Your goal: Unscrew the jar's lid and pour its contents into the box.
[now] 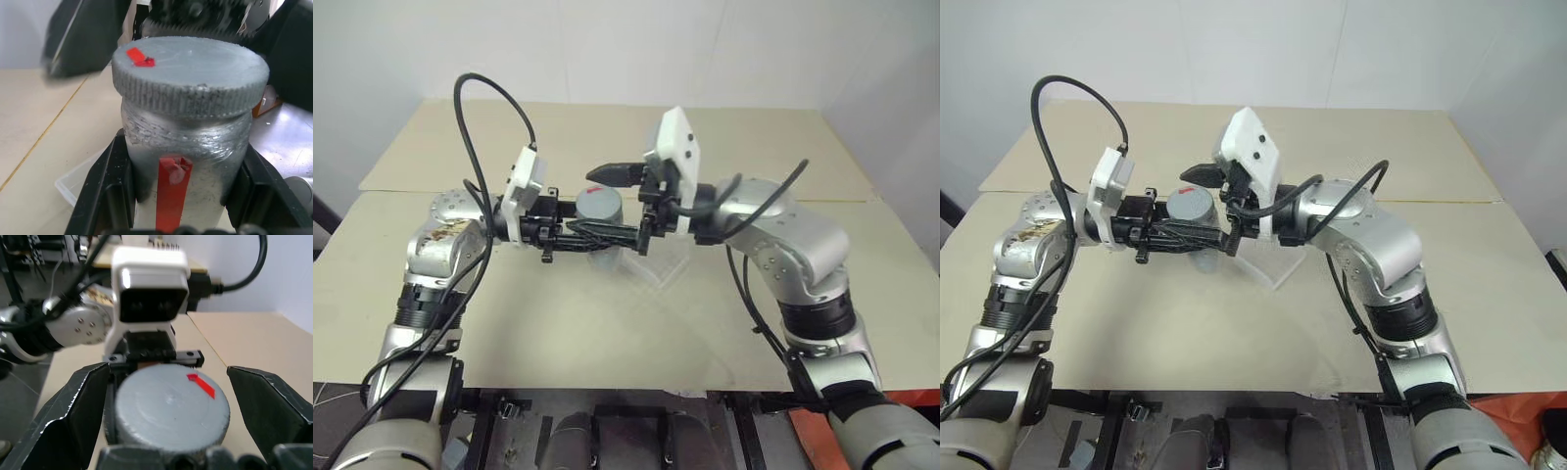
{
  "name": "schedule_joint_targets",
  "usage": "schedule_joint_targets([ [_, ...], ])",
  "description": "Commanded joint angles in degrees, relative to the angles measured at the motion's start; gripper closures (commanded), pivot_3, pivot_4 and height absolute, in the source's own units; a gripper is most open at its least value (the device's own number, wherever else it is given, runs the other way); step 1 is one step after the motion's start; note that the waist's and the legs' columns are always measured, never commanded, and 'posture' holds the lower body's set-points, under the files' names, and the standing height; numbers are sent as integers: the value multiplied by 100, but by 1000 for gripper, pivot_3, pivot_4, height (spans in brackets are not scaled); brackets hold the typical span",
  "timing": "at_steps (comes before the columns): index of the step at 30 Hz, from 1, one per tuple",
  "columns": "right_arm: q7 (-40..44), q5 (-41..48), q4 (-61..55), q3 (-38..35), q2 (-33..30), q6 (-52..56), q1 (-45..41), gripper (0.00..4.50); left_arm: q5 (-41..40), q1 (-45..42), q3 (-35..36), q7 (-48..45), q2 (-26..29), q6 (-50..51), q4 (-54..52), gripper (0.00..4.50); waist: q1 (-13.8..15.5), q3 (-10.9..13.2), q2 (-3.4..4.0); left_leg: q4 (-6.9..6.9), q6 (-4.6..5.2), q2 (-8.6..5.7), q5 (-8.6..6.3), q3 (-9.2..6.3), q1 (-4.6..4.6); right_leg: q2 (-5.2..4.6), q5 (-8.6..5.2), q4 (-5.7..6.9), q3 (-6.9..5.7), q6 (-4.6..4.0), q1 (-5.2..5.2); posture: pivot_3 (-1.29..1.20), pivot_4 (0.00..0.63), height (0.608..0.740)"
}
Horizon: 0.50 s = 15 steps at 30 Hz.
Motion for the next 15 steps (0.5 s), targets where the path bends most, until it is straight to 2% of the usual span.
schedule_joint_targets([
  [1, -18, -224, 50, -51, 31, -276, -132, 44, -127, -11, 100, 4, 63, 16, -256, 2569, -6, 0, 0, 0, 0, 0, 0, 0, 0, 0, 0, 0, 0, 0, 0, 0, 150, 740],
  [15, 308, -28, -49, -684, -522, -258, 128, 44, -145, 14, 84, -7, 85, 22, -285, 2569, -11, 0, 0, 0, 0, 1, 0, 0, 0, 1, 0, 0, 0, 0, 0, 0, 150, 740],
])
